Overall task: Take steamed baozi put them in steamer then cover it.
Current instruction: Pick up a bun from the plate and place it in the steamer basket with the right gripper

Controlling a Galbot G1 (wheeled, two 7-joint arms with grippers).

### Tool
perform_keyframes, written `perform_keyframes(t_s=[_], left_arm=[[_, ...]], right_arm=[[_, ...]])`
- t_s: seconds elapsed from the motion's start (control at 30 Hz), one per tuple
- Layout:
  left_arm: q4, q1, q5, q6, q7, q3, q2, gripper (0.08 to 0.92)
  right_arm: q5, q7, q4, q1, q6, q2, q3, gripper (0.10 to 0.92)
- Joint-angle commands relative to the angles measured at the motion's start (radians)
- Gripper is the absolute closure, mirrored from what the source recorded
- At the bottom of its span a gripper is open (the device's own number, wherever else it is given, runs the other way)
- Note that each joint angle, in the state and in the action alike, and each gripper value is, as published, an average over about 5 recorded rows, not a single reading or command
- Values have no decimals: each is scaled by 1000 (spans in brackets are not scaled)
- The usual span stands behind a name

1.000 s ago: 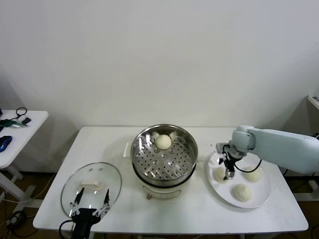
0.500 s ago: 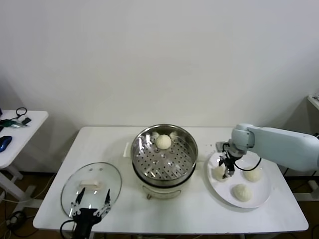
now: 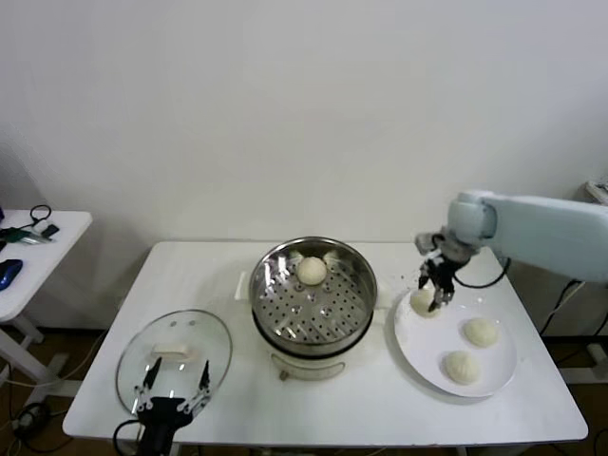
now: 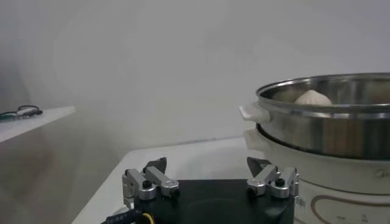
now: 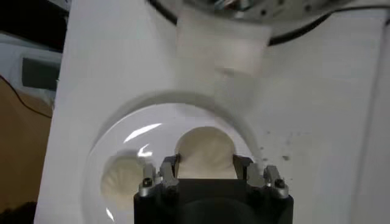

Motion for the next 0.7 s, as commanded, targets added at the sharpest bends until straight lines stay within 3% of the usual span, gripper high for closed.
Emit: perform_keyframes(t_s=[0.03,0.27,0.43,0.7], left_arm=[[-4,3,-1,1,1,1,4,177],[-15,6,-2,0,1,5,11,177],[-31,13,0,-2,1,6,14,177],[-65,30,10,-8,-2,-1,9,177]], right_arm=[[250,-85,45,467,26,132,-145,414],[462,48,152,388,-132,285,47,414],[478,157,144,224,-211,442,135,414],[414,212,-6,27,-241,597,130,414]])
